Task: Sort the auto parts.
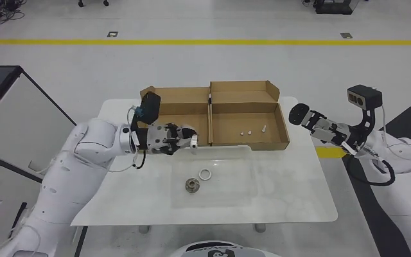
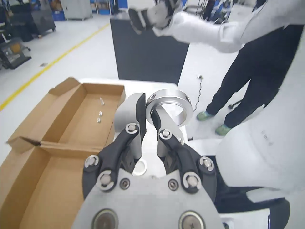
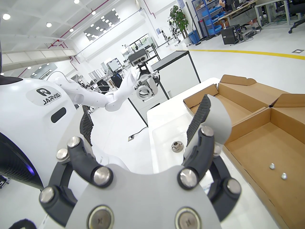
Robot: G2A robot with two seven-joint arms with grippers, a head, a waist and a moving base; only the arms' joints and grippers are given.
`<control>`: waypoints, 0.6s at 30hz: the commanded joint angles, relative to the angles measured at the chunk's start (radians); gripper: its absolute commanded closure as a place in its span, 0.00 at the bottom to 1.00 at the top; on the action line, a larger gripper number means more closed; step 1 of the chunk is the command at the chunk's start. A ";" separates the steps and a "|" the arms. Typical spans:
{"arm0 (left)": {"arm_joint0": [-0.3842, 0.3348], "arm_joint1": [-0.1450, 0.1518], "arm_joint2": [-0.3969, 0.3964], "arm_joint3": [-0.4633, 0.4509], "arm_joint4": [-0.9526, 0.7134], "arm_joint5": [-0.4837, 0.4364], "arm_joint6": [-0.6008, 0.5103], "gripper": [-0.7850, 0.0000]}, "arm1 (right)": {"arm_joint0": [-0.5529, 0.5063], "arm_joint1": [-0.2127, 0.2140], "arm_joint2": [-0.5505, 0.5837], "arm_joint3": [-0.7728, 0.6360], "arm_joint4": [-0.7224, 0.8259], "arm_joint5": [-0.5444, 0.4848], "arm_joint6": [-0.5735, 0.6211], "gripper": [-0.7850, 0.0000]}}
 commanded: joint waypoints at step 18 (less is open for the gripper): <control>0.009 0.014 -0.025 -0.026 -0.314 0.000 -0.058 1.00 | 0.000 0.000 0.000 0.000 0.000 0.000 0.000 0.00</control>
